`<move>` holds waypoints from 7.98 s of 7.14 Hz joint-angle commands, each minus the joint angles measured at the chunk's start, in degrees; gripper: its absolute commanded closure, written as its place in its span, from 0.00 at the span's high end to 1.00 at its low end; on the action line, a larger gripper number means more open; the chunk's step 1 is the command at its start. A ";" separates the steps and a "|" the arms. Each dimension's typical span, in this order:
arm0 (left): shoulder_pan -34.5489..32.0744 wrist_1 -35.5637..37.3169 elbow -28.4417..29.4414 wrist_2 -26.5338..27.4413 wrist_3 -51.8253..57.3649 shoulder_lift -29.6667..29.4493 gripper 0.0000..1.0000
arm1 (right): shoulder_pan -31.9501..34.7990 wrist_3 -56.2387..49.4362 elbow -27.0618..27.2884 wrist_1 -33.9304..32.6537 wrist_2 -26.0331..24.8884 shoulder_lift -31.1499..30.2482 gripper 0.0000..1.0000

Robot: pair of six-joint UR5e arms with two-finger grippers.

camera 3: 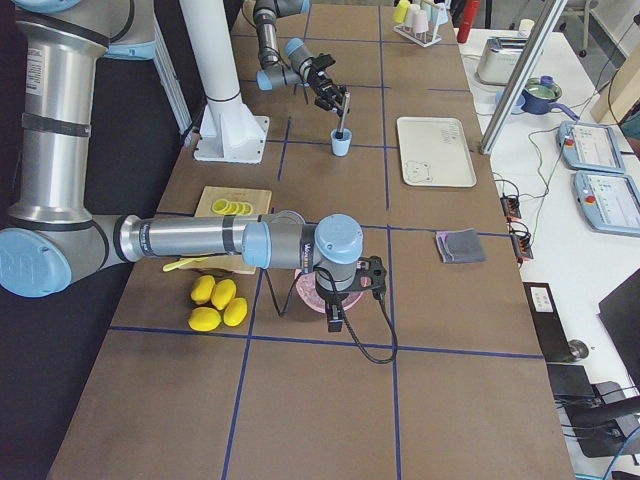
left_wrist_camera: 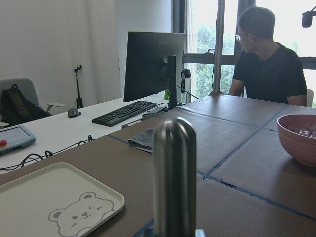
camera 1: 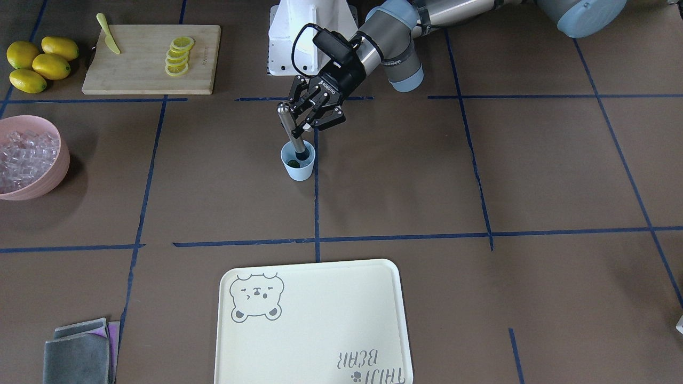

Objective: Mash ice and strawberries in cup
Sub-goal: 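Press the muddler down on the ice and strawberry in the cup, then lift the muddler out of the cup with the left gripper, then carry the muddler with the left gripper back to its spot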

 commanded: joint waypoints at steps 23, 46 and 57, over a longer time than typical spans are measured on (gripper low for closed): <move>-35.58 61.17 -24.29 -46.20 -30.32 17.23 0.02 | -0.14 -0.18 -1.49 0.09 -0.17 0.00 1.00; -49.28 69.08 6.21 -63.11 -1.49 28.79 0.24 | -0.23 -0.09 -1.49 0.09 -0.09 -0.09 1.00; -71.39 77.48 -9.87 -73.04 22.77 33.19 1.00 | -0.58 -0.52 -2.28 0.00 -2.54 1.49 1.00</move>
